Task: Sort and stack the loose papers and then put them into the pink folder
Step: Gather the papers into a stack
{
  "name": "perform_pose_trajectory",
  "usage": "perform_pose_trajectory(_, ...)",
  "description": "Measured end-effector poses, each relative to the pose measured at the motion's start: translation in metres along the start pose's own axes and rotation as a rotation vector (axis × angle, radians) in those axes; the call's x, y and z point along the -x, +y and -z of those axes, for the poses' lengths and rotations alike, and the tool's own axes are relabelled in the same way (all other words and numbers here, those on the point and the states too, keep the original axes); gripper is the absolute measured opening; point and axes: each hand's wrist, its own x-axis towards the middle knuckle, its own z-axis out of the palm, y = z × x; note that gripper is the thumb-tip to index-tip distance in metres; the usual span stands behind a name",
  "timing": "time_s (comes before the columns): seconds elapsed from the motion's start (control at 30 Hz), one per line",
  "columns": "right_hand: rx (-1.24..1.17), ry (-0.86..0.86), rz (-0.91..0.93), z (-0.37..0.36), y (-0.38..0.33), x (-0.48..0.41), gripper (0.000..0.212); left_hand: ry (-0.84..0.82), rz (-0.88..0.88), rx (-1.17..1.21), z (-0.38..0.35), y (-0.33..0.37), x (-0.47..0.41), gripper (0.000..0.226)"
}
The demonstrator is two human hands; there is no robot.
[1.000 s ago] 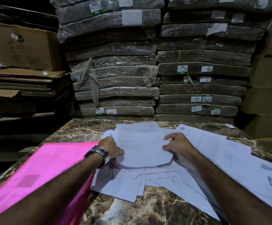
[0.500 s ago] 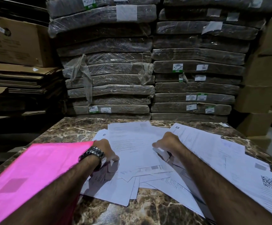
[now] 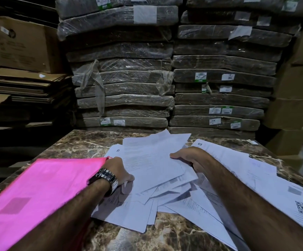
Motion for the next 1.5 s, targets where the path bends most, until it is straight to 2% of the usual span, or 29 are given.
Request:
perform_pose_trajectory(0.07, -0.085, -0.005, 0.022, 0.0, 0.0, 0.001, 0.035, -0.002, -0.001, 0.009, 0.0, 0.0, 0.001, 0.048)
perform_pose_trajectory(0.2, -0.093, 0.014, 0.041, -0.001, 0.008, -0.005, 0.053, -0.006, -0.004, 0.026, 0.0, -0.002, 0.001, 0.047)
perform_pose_trajectory(0.3, -0.059, 0.018, 0.017, 0.0, 0.016, -0.013, 0.042, -0.009, -0.006, 0.058, 0.002, -0.003, 0.001, 0.05)
perform_pose_trajectory(0.4, -0.03, 0.089, 0.06, 0.002, 0.023, -0.016, 0.04, 0.001, 0.018, 0.119, 0.002, -0.004, 0.001, 0.051)
perform_pose_trajectory(0.5, -0.007, 0.136, 0.111, 0.01, 0.028, -0.014, 0.041, 0.037, 0.03, 0.147, 0.003, -0.006, 0.003, 0.034)
perform_pose_trajectory(0.73, -0.044, 0.197, 0.161, 0.039, 0.041, -0.009, 0.032, 0.073, 0.05, 0.076, -0.004, -0.01, -0.001, 0.054)
perform_pose_trajectory(0.93, -0.148, 0.212, 0.161, 0.073, 0.06, 0.0, 0.032, 0.079, 0.027, 0.013, -0.003, -0.006, 0.004, 0.046)
perform_pose_trajectory(1.1, -0.356, 0.151, 0.164, 0.103, 0.076, 0.015, 0.025, 0.129, 0.001, -0.027, -0.004, 0.002, 0.007, 0.05)
perform_pose_trajectory(1.2, -0.427, 0.127, 0.165, 0.116, 0.079, 0.02, 0.031, 0.127, -0.004, 0.012, -0.004, 0.005, 0.006, 0.047)
perform_pose_trajectory(1.27, -0.425, 0.109, 0.184, 0.119, 0.078, 0.025, 0.032, 0.124, -0.014, 0.035, -0.004, 0.005, 0.005, 0.044)
perform_pose_trajectory(1.37, -0.399, 0.082, 0.206, 0.122, 0.071, 0.036, 0.021, 0.108, -0.029, 0.037, -0.004, 0.003, 0.006, 0.051)
perform_pose_trajectory(1.5, -0.357, 0.047, 0.218, 0.117, 0.057, 0.053, 0.032, 0.081, -0.157, 0.087, -0.011, 0.012, 0.016, 0.064)
